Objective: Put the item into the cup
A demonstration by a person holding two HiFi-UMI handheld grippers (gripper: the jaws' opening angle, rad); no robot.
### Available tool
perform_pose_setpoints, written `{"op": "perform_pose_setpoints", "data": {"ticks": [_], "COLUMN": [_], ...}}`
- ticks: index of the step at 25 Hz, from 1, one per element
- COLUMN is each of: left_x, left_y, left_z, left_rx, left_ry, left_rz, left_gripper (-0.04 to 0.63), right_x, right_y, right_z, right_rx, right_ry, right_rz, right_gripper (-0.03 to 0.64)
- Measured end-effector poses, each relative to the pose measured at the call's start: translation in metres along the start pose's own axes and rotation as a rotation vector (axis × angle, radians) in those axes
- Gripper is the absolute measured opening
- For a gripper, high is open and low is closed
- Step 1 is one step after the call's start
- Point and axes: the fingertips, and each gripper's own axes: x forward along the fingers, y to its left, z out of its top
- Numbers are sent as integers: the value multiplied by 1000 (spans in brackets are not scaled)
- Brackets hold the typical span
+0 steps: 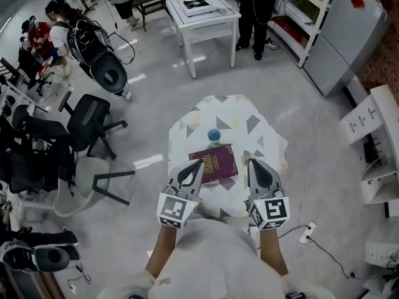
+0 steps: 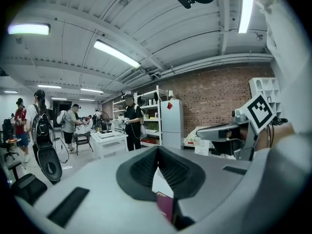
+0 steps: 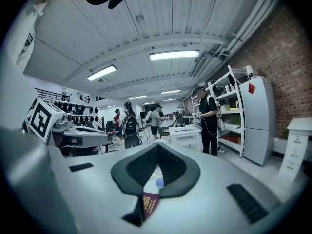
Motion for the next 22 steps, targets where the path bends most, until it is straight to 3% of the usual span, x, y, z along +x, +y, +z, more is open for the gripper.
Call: {"op": "perform_pose_setpoints", "data": {"ticks": [8, 13, 22], "left_x": [21, 45, 83], "left_y": [14, 28, 61], "left_z": [-20, -17, -43], "left_rx": [-39, -47, -77], "left_ry": [39, 18, 62], "left_rz": [-14, -56, -141], "left_gripper": [12, 12, 12], "right_x": [18, 33, 80], "right_y": [-6, -11, -10], "right_z": [-14, -26, -44], "right_rx": [8, 16, 8], "right_ry": [48, 88, 154], "right_rz": [-12, -46, -98], "right_gripper": [5, 5, 5]}}
